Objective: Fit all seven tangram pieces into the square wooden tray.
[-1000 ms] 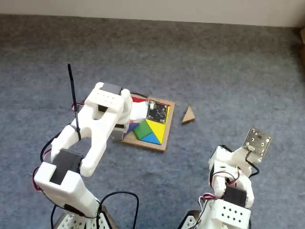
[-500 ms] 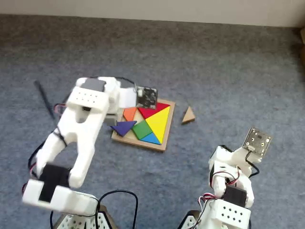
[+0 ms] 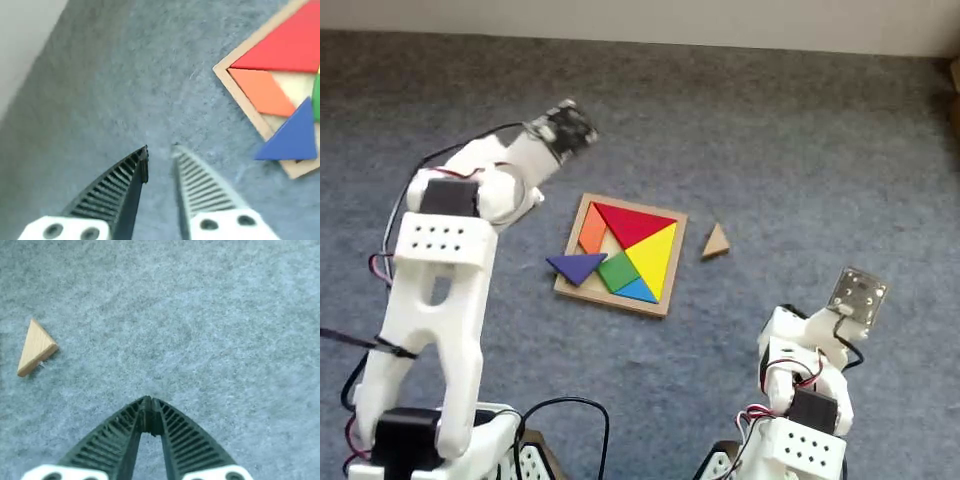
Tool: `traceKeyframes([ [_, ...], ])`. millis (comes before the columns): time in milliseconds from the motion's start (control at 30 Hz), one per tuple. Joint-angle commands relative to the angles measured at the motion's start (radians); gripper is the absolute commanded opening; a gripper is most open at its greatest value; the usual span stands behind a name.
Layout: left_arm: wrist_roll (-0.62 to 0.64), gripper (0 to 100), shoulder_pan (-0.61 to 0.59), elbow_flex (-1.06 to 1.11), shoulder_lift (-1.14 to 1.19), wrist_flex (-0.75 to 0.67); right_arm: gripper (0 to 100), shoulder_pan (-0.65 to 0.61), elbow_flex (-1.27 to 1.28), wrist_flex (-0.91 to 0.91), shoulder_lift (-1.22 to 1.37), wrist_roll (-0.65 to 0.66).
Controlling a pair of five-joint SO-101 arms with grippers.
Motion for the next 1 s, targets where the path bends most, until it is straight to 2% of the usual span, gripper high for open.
traceKeyframes([
  [0,0.295,1,-0.059,0.048,-0.105,-0.014,1.7,-0.004,0.093,-0.019,-0.016,0.147],
  [100,0.434,1,-0.111,0.136,-0.166,-0.02,1.7,0.019,0.002,-0.008,-0.007,0.183],
  [233,0.459,1,-0.119,0.272,-0.237,-0.023,1.7,0.015,-0.214,0.17,-0.004,0.201],
  [333,0.459,1,-0.124,0.383,-0.28,-0.08,1.7,0.013,-0.397,0.255,0.038,0.201],
  [500,0.46,2,-0.145,0.567,-0.311,-0.239,1.7,-0.081,-0.634,0.3,0.311,0.198],
  [633,0.46,2,-0.16,0.653,-0.311,-0.315,1.8,-0.171,-0.76,0.291,0.572,0.187],
  [700,0.46,2,-0.17,0.682,-0.306,-0.344,3.5,-0.211,-0.822,0.265,0.691,0.124],
  [867,0.46,2,-0.17,0.734,-0.306,-0.376,15.4,-0.297,-0.949,0.189,0.97,-0.025],
  [967,0.46,2,-0.17,0.737,-0.306,-0.376,15.9,-0.354,-1.036,0.153,1.13,-0.089],
])
